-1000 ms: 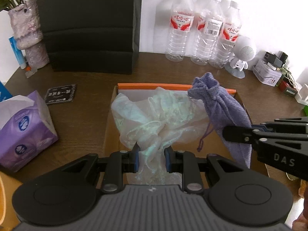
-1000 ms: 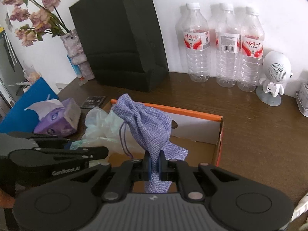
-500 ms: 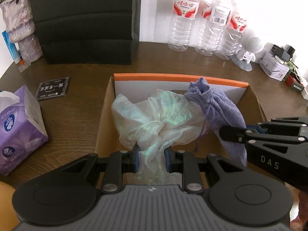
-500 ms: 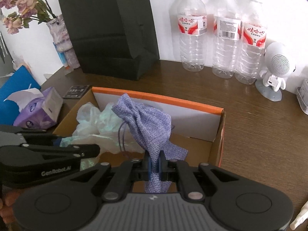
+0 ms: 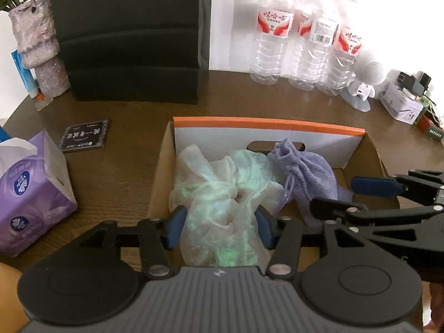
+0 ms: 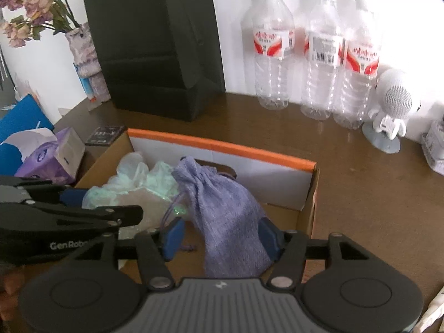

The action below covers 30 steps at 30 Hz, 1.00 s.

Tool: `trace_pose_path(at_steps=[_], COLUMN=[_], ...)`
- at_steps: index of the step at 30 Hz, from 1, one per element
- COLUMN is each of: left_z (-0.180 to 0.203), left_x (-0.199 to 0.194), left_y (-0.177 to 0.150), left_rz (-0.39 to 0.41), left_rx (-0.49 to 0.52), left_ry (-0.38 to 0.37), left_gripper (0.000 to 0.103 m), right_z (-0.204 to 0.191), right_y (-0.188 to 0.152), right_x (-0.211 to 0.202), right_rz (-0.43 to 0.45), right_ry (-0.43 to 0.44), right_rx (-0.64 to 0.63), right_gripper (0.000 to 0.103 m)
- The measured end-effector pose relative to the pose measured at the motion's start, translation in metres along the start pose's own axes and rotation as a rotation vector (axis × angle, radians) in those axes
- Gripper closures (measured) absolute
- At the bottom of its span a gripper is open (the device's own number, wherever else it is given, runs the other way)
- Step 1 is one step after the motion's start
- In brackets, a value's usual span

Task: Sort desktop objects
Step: 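Open the left tool to drop the bag while the right tool releases the pouch into the box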

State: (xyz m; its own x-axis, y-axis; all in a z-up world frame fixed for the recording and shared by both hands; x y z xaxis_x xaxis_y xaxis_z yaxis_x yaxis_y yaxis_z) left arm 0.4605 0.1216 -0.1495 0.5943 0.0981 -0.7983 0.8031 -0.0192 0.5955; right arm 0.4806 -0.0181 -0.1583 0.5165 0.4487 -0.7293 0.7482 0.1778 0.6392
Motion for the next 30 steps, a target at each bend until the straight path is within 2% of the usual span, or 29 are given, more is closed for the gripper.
trace_pose_path(at_steps=[2, 5, 16, 19, 23, 26, 30], left_z=[-0.001, -0.004, -0.008, -0.012, -0.021, -0.025, -0.031], left_x=[-0.003, -0.01, -0.044, -0.055, -0.072, -0.085, -0.103], left_y=[0.001, 0.002, 0.0, -0.005, -0.012, -0.018, -0.026], left_rz=[0.007, 0.027, 0.066, 0.073, 0.084, 0.093, 0.11], left_rx=[-0.003, -0.017, -0.018, -0.024, -0.035, -0.04, -0.05], left_ry=[0.001, 0.008, 0.007, 0.011, 0.015, 0.013, 0.014], left_gripper=[0.045, 0.036, 0.029, 0.026, 0.023, 0.018, 0.0], right_z=[0.0, -0.001, -0.014, -0.02, -0.029, -0.038, -0.05], right_y=[0.001, 0.001, -0.005, -0.009, -0.016, -0.023, -0.032], right_x=[-0.004, -0.012, -0.046, -0.057, -0.073, -0.085, -0.101], right_rz=[0.01, 0.027, 0.051, 0.053, 0.054, 0.053, 0.053], right_ry=[0.007, 0.011, 0.004, 0.008, 0.013, 0.015, 0.018], right_rx=[0.004, 0.012, 0.014, 0.022, 0.028, 0.021, 0.012], right_gripper=[0.044, 0.042, 0.04, 0.033, 0.03, 0.024, 0.019])
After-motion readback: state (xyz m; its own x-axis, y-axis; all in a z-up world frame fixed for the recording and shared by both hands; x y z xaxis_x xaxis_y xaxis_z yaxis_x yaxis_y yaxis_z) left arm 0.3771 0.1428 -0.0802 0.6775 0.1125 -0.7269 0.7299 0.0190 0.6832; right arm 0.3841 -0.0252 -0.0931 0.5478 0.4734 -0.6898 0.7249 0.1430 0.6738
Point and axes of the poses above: each gripper's, at about its wrist camera, not at the fingertips, and x roughly the way its jaws point, z to its right, y to its top, the point moved 5 cm from there along x, roughly the way its jaws point, and after that the axes turned 9 degrees about y, right-handed, at the moved point
